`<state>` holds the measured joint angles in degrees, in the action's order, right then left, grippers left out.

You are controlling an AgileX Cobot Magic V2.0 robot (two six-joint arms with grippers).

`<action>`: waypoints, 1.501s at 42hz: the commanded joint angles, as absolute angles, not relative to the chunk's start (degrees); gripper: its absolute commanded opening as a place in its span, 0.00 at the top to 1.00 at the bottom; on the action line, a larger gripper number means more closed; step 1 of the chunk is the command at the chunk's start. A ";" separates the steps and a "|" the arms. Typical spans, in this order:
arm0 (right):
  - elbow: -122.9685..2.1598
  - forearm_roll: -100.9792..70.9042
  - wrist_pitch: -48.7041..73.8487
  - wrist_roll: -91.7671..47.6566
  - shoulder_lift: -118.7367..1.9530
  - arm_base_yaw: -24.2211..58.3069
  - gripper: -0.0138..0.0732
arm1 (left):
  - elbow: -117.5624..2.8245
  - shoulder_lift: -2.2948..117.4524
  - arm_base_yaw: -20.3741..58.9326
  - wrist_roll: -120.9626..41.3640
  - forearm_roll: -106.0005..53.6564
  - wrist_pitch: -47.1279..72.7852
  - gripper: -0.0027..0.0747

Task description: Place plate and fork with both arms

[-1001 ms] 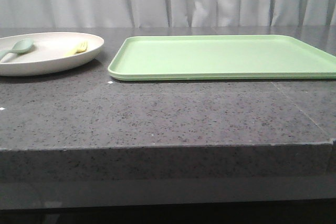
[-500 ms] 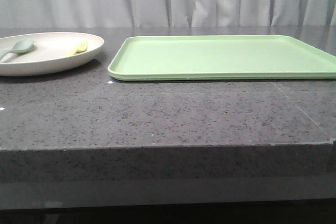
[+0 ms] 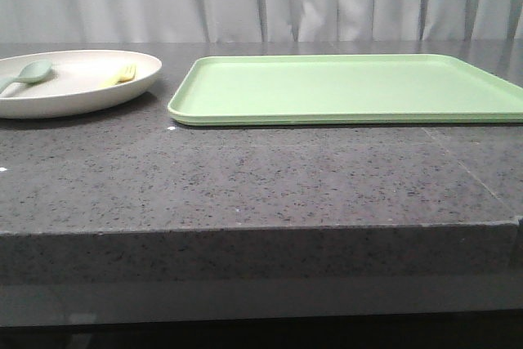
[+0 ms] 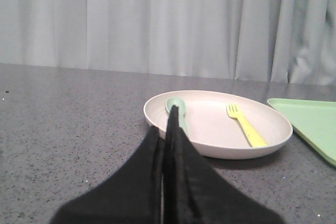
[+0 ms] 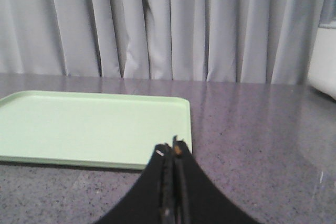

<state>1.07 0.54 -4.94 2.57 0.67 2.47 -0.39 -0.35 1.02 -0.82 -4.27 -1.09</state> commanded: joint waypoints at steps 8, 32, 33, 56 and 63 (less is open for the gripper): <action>-15.11 1.17 2.32 2.36 0.12 2.29 0.92 | -15.37 -0.94 0.90 -0.71 -4.58 1.29 0.99; -37.25 1.17 22.54 2.31 -28.23 2.29 0.92 | -39.98 24.32 0.90 -0.71 -4.58 23.55 0.99; -37.25 1.17 22.54 2.31 -29.13 2.29 0.92 | -39.86 24.72 0.90 -0.71 -4.58 23.55 0.99; -37.12 1.17 23.02 2.31 -35.37 2.29 0.92 | -39.86 34.21 0.90 -0.71 -4.58 23.65 0.99; -37.12 1.17 23.03 2.35 -35.37 2.29 0.92 | -39.86 34.55 0.90 -0.71 -4.58 23.78 0.99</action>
<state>-35.09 0.54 26.61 2.57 -35.07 2.47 -37.86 33.97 1.02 -0.82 -4.40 28.03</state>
